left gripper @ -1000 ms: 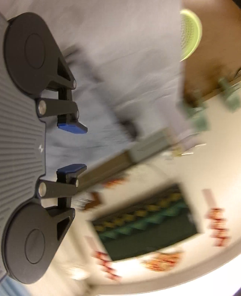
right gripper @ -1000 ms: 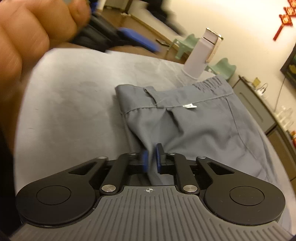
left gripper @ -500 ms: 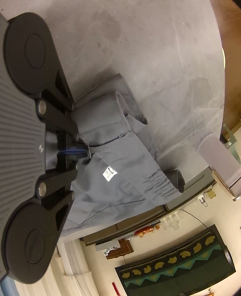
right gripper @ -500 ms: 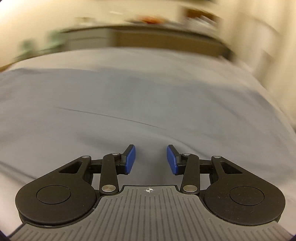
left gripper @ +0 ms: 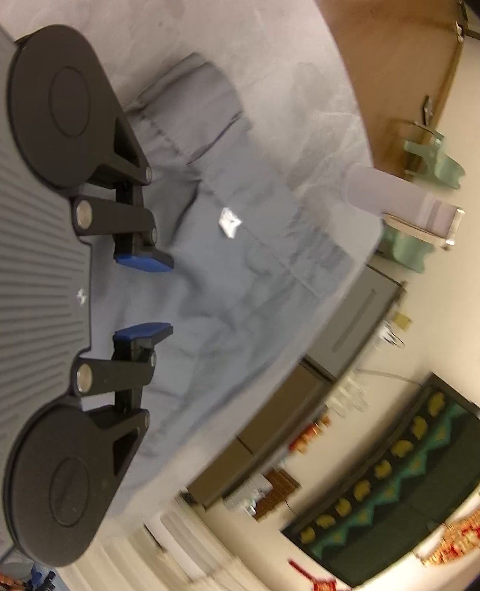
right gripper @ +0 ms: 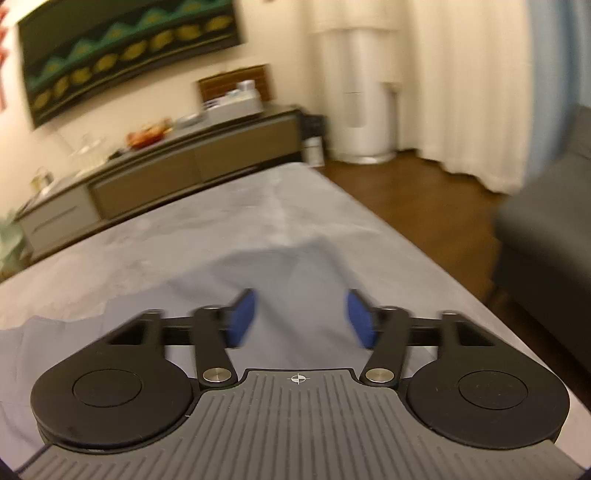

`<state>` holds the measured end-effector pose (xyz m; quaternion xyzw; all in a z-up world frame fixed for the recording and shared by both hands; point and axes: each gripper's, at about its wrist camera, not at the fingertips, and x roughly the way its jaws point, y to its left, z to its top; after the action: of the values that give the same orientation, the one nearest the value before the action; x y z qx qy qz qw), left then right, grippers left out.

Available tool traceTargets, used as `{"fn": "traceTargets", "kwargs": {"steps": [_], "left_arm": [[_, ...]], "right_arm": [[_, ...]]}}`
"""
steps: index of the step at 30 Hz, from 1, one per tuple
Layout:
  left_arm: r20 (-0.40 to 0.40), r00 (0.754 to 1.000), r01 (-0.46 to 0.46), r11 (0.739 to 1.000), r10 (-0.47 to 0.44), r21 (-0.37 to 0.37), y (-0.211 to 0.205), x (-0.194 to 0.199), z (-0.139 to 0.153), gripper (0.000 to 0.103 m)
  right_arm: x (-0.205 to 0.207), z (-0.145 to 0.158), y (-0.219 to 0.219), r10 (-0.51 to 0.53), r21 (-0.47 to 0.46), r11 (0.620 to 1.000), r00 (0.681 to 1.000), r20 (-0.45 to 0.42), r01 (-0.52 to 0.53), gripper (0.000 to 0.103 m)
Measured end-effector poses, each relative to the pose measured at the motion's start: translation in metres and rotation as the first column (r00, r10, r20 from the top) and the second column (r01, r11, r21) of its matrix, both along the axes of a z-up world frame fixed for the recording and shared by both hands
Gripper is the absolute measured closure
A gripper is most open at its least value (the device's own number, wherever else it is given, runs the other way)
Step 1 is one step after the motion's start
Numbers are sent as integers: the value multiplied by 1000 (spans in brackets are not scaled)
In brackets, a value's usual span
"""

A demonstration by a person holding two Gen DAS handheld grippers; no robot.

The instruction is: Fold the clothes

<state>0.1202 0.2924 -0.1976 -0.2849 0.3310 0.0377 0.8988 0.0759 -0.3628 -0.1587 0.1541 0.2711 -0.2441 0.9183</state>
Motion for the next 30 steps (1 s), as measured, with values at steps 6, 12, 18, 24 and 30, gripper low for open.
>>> {"fn": "traceTargets", "kwargs": {"steps": [6,12,18,24,30], "left_arm": [[-100,994,-37,999,35,-15,5,14,-21,78],[-113,993,-43,999,41,-19,8,17,-26,78],[-110,993,-41,998,36,-42,12,19,-29,78],[-111,993,-43,999,41,-21,7,19,-26,78],[-148,989,20,999,-13,44,-7,24,-28,98]], "right_arm": [[38,-48,-99,-79,294,954,996,36,65,42],[51,-71,-130,-12,514,856,990,139,-62,43],[69,-81,-140,138,561,803,979,153,-201,44],[84,-67,-113,129,399,904,987,92,-156,102],[88,-63,-94,-9,84,996,994,-112,19,101]]}}
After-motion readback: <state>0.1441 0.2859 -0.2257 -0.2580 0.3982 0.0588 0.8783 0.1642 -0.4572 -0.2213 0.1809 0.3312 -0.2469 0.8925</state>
